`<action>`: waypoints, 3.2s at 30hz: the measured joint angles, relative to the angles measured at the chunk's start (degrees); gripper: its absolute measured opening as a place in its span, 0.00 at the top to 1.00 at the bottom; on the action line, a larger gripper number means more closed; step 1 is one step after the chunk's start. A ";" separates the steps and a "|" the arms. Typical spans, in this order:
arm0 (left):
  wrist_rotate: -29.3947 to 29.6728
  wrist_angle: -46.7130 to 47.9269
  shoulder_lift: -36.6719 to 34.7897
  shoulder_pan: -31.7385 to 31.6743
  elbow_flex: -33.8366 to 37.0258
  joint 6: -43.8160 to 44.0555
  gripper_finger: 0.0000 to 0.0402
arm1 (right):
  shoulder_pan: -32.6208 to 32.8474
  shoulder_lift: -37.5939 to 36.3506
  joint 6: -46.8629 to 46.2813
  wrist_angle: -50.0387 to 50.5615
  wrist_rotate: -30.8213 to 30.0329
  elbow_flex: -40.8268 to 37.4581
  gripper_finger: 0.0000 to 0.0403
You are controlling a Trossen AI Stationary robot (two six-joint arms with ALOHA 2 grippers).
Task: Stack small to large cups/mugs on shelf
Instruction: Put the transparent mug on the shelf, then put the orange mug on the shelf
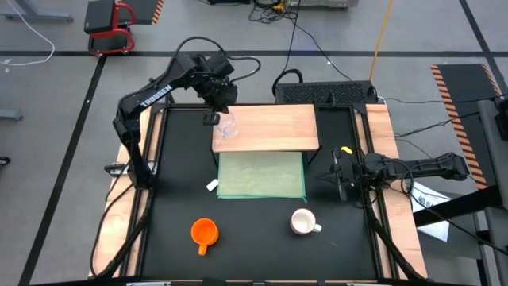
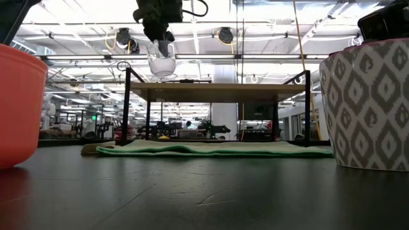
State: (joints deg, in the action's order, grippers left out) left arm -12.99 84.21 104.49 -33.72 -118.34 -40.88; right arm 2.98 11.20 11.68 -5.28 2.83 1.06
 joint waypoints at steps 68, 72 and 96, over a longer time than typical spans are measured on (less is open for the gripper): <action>5.33 2.04 4.90 4.59 -0.02 1.01 1.00 | 0.02 0.01 -0.07 0.36 0.00 0.02 1.00; 5.51 1.36 4.96 4.59 0.00 1.01 0.97 | 0.00 0.02 -0.07 0.37 -0.02 0.02 1.00; 7.20 1.05 3.02 4.83 -0.91 2.82 0.75 | 0.01 0.01 -0.05 0.26 0.00 0.00 1.00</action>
State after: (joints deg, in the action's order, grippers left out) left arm -5.79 85.26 107.50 -28.88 -119.25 -38.07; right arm 2.99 11.21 11.64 -5.02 2.83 1.06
